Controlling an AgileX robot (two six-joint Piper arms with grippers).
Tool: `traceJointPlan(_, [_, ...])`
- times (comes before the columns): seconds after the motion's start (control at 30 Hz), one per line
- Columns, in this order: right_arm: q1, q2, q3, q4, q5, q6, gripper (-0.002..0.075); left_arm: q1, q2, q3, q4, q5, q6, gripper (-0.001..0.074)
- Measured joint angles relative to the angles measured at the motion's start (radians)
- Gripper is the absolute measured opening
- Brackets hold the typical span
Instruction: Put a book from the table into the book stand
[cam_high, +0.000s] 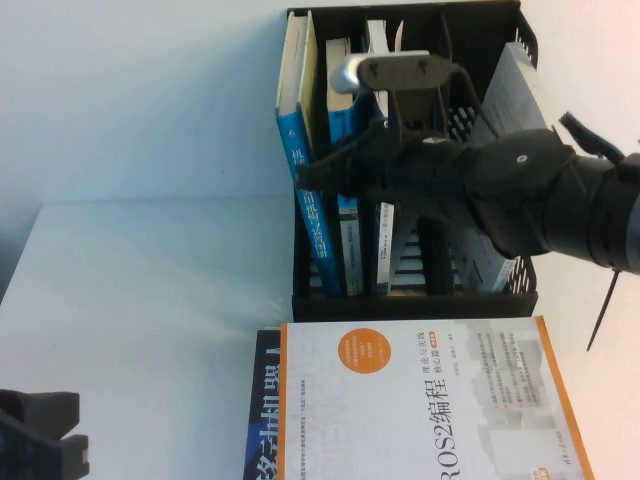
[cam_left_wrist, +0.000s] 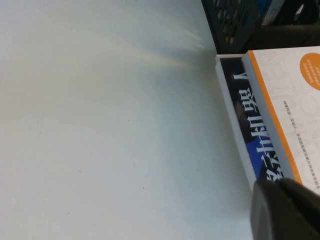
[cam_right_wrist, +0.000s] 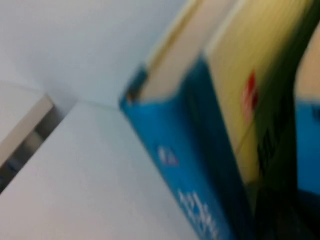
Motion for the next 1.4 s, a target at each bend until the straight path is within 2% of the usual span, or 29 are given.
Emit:
traceJointPlan(0.1, [0.000, -0.004, -0.027, 0.000, -0.015, 0.000, -0.0003, 0.000, 0.000, 0.000, 0.000, 0.000, 0.000, -0.0004])
traceJointPlan(0.37, [0.000, -0.012, -0.029, -0.004, 0.098, -0.033, -0.0003, 0.000, 0.000, 0.000, 0.008, 0.019, 0.000, -0.0004])
traceJointPlan(0.53, [-0.002, -0.097, -0.029, -0.071, 0.156, -0.057, -0.0003, 0.000, 0.000, 0.000, -0.020, 0.036, 0.062, -0.0004])
traceJointPlan(0.7, [-0.002, -0.259, -0.016, -0.170, 0.252, -0.097, -0.0003, 0.000, 0.000, 0.010, -0.108, -0.013, 0.237, -0.0004])
traceJointPlan(0.77, [-0.002, -0.331, -0.001, -0.203, 0.265, -0.100, -0.0003, 0.000, -0.002, 0.012, -0.154, -0.033, 0.362, -0.0004])
traceJointPlan(0.9, [-0.002, -0.489, 0.035, -0.359, 0.326, -0.081, -0.0003, 0.000, -0.023, 0.012, -0.269, -0.090, 0.554, -0.0004])
traceJointPlan(1.07, [-0.002, -0.684, 0.110, -0.680, 0.468, 0.103, -0.0003, 0.000, -0.047, 0.012, -0.364, -0.145, 0.628, -0.0004])
traceJointPlan(1.23, [-0.002, -0.846, 0.221, -1.044, 0.677, 0.400, -0.0003, 0.000, -0.047, 0.025, -0.398, -0.249, 0.634, -0.0004])
traceJointPlan(1.4, [-0.002, -1.030, 0.379, -1.210, 0.772, 0.643, -0.0003, 0.000, -0.047, 0.056, -0.423, -0.331, 0.638, -0.0004])
